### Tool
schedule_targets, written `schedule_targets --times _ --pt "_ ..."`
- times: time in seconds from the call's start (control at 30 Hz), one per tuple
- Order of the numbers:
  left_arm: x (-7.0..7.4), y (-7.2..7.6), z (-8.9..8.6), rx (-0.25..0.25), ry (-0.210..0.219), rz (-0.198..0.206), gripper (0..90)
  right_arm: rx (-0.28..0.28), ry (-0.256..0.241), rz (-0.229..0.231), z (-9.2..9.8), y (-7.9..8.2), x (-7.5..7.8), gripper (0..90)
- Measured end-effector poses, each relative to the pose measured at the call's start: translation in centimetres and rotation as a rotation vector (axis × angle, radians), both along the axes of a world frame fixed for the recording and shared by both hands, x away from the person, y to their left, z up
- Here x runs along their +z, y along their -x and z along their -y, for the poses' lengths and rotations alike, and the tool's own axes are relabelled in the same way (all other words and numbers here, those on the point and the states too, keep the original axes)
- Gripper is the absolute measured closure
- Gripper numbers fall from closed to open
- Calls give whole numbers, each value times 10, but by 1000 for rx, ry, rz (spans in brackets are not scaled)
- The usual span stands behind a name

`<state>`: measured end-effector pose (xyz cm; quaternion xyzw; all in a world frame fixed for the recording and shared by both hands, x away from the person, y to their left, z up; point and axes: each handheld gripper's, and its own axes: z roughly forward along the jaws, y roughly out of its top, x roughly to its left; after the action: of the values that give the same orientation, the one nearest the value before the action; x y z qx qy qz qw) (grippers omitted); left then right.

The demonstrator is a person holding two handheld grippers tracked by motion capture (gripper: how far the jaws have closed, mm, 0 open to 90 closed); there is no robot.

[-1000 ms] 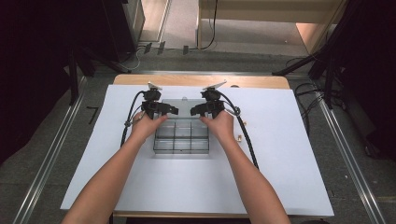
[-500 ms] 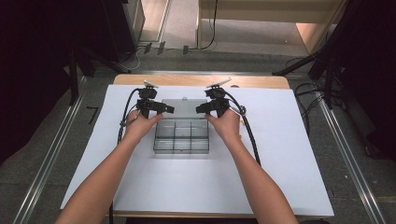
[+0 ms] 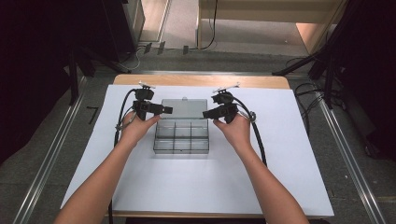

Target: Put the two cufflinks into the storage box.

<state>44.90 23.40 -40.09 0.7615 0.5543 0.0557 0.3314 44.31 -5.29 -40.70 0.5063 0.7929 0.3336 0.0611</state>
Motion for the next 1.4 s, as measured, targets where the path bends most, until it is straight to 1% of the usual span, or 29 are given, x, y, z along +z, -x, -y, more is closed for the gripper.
schedule_targets --times 0.03,0.07,0.1,0.13,0.17,0.2,0.27,0.37,0.43,0.47,0.53,0.67,0.73,0.8,0.87,0.9,0.93,1.1,1.23,1.3,1.33,1.4 --pt "1 2 0 -7 2 0 244 4 3 3 1 2 1 481" --pt "2 4 0 -10 13 0 244 6 3 5 3 4 1 484" --pt "3 6 -1 -19 34 -5 245 10 0 6 5 6 2 488" --pt "4 9 -1 -23 45 -4 247 11 -2 5 7 8 2 489" --pt "5 11 0 -32 43 -1 255 14 -5 6 10 9 2 492" --pt "7 14 2 -42 26 2 275 14 -6 0 11 11 3 494" --pt "8 19 5 -64 0 13 280 20 -8 0 15 14 4 504" --pt "11 28 8 -87 -21 29 282 30 -11 -1 21 18 5 512" --pt "12 32 8 -88 -21 36 283 33 -9 -7 23 21 5 517" --pt "11 35 8 -87 -14 36 283 36 -6 -9 25 22 5 518" --pt "11 38 6 -90 -10 30 283 40 -7 -15 27 25 5 520" --pt "9 45 2 -82 -6 37 286 48 16 -10 31 31 5 523" --pt "8 46 -1 -79 -3 37 288 46 18 -18 34 35 4 525" --pt "7 48 -4 -73 -7 39 289 45 23 -13 36 37 4 533" --pt "6 49 -8 -66 -3 38 291 50 14 -15 39 38 3 540" --pt "5 50 -9 -61 1 34 292 50 21 -22 40 40 3 542" --pt "5 51 -10 -57 2 35 292 52 22 -20 41 41 3 542" --pt "5 55 -15 -58 -6 38 295 51 24 -18 46 45 1 541" --pt "6 58 -16 -64 -7 35 298 35 14 -31 53 46 1 540" --pt "5 59 -15 -72 -14 37 298 23 22 -33 57 47 1 540" --pt "5 59 -15 -77 -19 35 298 27 33 -34 58 48 0 540" --pt "4 59 -14 -77 -13 34 299 27 47 -38 59 48 -1 540"
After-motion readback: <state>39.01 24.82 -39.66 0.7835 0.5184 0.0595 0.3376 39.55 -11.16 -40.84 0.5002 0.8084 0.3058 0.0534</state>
